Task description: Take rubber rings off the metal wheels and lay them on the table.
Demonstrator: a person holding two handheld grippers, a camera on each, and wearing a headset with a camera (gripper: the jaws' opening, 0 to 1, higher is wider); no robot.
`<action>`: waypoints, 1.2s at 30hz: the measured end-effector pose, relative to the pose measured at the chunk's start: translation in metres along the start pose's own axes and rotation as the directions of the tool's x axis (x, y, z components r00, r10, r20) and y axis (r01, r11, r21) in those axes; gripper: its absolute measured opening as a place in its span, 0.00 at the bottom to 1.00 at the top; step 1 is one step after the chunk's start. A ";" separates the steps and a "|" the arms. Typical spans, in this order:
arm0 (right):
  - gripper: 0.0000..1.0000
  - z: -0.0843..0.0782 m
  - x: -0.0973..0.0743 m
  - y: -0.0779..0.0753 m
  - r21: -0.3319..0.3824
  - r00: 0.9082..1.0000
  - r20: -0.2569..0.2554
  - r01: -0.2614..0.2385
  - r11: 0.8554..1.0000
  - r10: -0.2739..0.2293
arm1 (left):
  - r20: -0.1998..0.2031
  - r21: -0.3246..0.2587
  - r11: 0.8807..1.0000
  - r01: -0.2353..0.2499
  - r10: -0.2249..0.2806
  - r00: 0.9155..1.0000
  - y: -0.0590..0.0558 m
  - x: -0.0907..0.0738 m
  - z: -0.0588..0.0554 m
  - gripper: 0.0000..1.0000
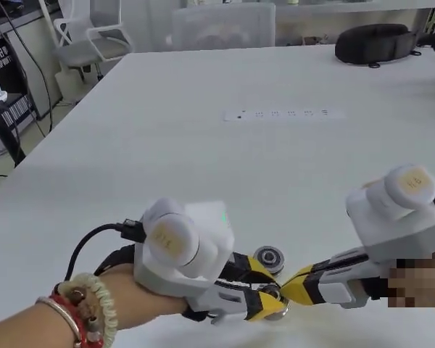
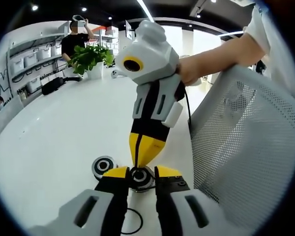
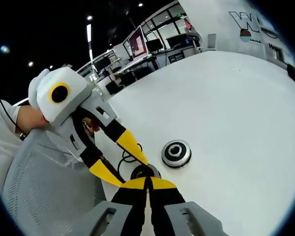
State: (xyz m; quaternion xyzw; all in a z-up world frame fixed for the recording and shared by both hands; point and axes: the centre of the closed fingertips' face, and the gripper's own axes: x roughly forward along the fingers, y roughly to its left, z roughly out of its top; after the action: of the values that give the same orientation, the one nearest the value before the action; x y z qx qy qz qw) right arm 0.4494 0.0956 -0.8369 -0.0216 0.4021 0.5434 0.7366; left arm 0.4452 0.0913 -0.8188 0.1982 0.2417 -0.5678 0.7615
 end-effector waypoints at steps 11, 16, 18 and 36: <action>0.00 0.001 0.000 0.002 -0.006 1.000 0.002 -0.006 1.000 0.006 | 0.027 0.002 1.000 0.011 -0.011 1.000 -0.004 -0.009 0.013 0.41; 0.00 0.002 -0.001 0.001 0.001 1.000 0.010 -0.007 1.000 0.007 | 0.011 0.025 0.999 0.024 -0.024 1.000 -0.004 -0.018 0.019 0.49; 0.00 0.003 -0.002 0.001 0.004 1.000 0.015 -0.008 1.000 0.008 | 0.012 0.020 1.000 0.023 -0.023 1.000 -0.003 -0.023 0.024 0.51; 0.00 0.004 -0.001 0.001 0.006 1.000 0.018 -0.007 1.000 0.007 | 0.045 0.065 0.996 -0.065 0.063 0.997 0.008 -0.082 0.037 0.65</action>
State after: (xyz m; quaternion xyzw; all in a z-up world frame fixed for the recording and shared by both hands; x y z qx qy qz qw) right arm 0.4503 0.0970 -0.8329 -0.0133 0.3972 0.5450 0.7382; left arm 0.4390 0.1357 -0.7400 0.2185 0.1997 -0.5550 0.7774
